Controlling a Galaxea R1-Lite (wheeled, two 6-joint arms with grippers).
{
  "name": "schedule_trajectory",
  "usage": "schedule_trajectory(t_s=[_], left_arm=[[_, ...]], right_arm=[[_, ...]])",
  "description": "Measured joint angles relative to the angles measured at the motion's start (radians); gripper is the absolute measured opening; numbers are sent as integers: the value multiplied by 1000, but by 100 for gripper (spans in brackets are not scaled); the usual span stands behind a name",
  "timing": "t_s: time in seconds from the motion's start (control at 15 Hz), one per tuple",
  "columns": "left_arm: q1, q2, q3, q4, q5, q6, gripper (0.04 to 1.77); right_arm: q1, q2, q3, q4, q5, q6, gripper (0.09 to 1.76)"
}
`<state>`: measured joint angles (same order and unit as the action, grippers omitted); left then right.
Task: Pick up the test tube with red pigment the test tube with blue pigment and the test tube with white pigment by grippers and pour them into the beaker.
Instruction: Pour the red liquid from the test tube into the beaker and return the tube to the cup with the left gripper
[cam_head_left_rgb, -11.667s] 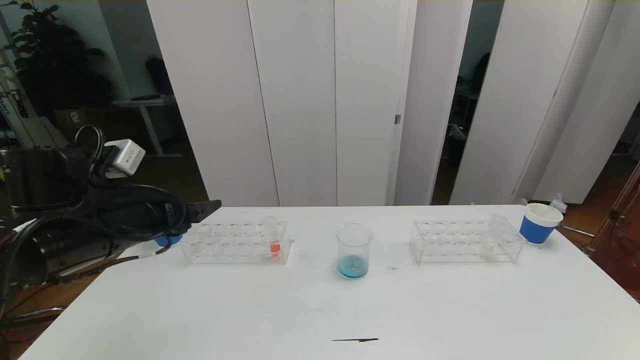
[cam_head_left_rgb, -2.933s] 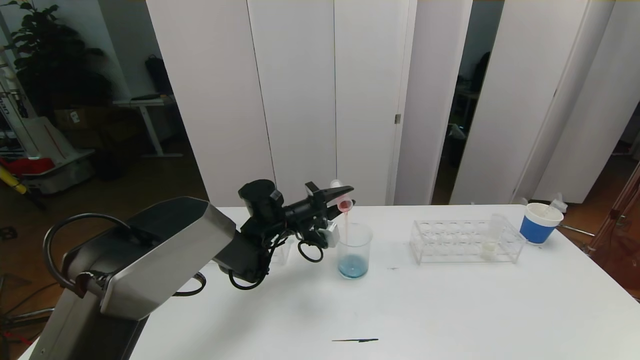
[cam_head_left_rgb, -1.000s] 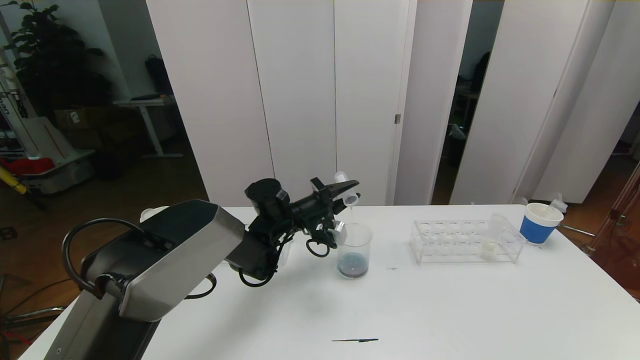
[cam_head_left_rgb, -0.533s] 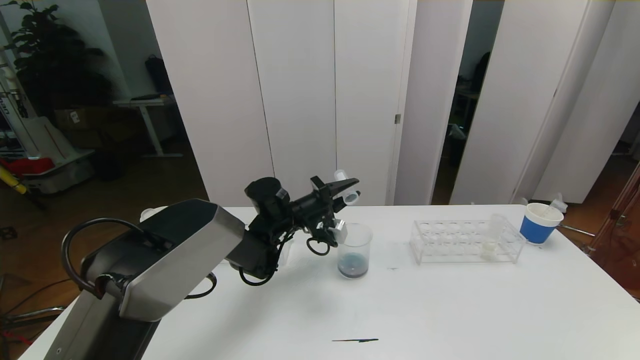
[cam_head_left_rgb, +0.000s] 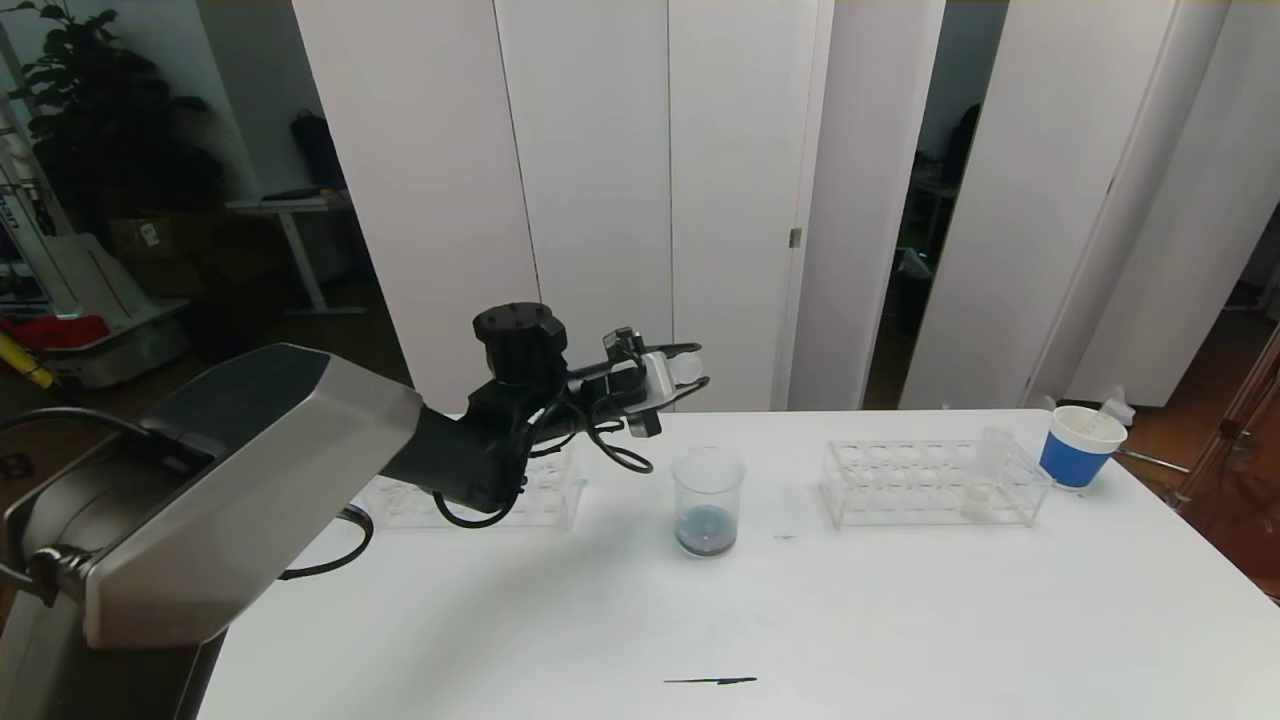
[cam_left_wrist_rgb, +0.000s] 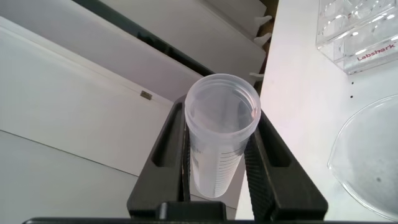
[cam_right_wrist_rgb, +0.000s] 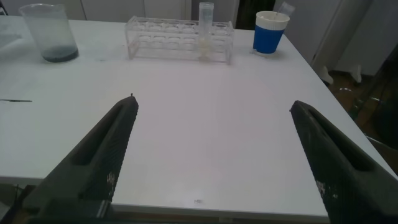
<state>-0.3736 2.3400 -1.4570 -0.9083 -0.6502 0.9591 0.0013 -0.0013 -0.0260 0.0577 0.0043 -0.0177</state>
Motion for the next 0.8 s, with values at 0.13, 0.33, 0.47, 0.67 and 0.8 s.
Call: schedule_trajectory(t_s=[0.13, 0.33, 0.47, 0.67, 0.8], left_arm=[[3, -77, -16, 142, 167, -140, 58], [-9, -156, -65, 289, 491, -428, 58], [-22, -190, -104, 368, 641, -651, 58], [-27, -254, -131, 593, 755, -990, 58], [-17, -298, -136, 725, 778, -1150, 58]], right_arm=[[0, 0, 0, 0, 0, 0, 175], [-1, 0, 0, 0, 0, 0, 175], [0, 0, 0, 0, 0, 0, 175], [0, 0, 0, 0, 0, 0, 175], [0, 0, 0, 0, 0, 0, 175]])
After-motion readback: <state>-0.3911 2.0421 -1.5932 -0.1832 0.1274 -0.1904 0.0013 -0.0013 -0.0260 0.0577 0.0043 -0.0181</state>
